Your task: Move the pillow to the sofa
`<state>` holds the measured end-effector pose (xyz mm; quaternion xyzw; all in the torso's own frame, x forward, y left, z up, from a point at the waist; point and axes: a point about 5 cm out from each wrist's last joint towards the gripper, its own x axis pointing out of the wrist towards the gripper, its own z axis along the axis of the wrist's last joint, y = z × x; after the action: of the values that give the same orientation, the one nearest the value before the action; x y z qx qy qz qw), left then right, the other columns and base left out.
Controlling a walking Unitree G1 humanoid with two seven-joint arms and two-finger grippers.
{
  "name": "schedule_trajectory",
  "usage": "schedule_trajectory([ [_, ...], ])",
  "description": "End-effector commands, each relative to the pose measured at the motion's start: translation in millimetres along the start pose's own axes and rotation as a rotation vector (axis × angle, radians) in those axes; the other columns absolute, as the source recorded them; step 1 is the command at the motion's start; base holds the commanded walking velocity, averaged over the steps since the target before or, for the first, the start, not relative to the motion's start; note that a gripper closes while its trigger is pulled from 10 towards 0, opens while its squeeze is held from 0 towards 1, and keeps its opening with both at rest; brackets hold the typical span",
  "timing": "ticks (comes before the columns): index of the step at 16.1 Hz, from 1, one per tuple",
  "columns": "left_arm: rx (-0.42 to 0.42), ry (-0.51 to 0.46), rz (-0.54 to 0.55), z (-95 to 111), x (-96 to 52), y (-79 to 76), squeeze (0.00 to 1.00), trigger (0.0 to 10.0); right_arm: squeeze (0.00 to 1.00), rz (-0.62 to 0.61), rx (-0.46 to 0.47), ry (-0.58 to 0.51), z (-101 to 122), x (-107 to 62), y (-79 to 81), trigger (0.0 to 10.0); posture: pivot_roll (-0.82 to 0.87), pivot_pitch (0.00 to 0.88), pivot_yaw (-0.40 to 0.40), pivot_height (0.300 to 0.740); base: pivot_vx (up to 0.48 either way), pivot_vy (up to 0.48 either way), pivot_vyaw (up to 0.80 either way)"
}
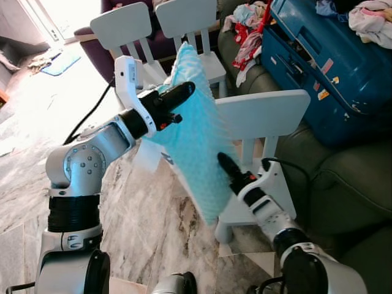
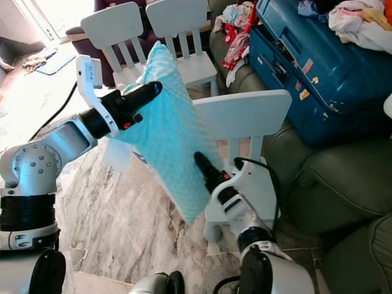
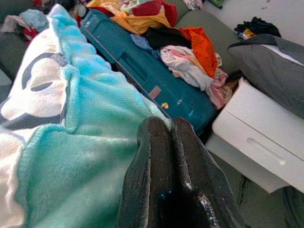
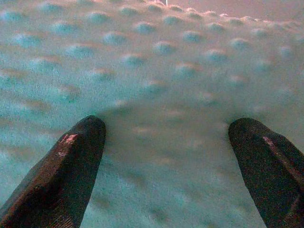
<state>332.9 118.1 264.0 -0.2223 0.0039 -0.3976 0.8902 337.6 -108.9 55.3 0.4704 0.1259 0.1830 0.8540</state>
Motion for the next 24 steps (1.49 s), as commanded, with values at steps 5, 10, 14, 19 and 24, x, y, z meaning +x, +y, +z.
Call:
schedule_trajectory([
  [5,0.048,-0.05,-0.012,19.1,-4.3,-6.9,0.0,10.0,0.0,0.017,0.039,0.115,-33.3,14.0,20.4,10.0,0.14,0.152,0.15,0.74,0.0,0.0,0.0],
  [10,0.05,-0.062,0.002,18.8,-6.8,-8.5,0.0,10.0,0.0,0.065,0.033,0.192,-54.5,21.2,37.3,4.7,0.15,0.161,0.123,0.74,0.0,0.0,0.0],
  [14,0.049,-0.068,0.011,18.7,-7.4,-9.1,0.0,10.0,0.0,0.065,0.013,0.223,-63.1,21.3,40.1,0.0,0.16,0.165,0.112,0.74,0.0,0.0,0.0],
  [19,0.046,-0.07,0.013,18.7,-6.4,-9.5,0.0,10.0,0.0,0.044,-0.009,0.241,-67.1,17.6,35.2,0.0,0.15,0.169,0.111,0.74,0.0,0.0,0.0],
  [24,0.045,-0.073,0.016,18.3,-6.4,-9.8,0.0,10.0,0.0,0.03,-0.017,0.242,-67.3,16.6,33.3,0.0,0.15,0.172,0.108,0.74,0.0,0.0,0.0],
])
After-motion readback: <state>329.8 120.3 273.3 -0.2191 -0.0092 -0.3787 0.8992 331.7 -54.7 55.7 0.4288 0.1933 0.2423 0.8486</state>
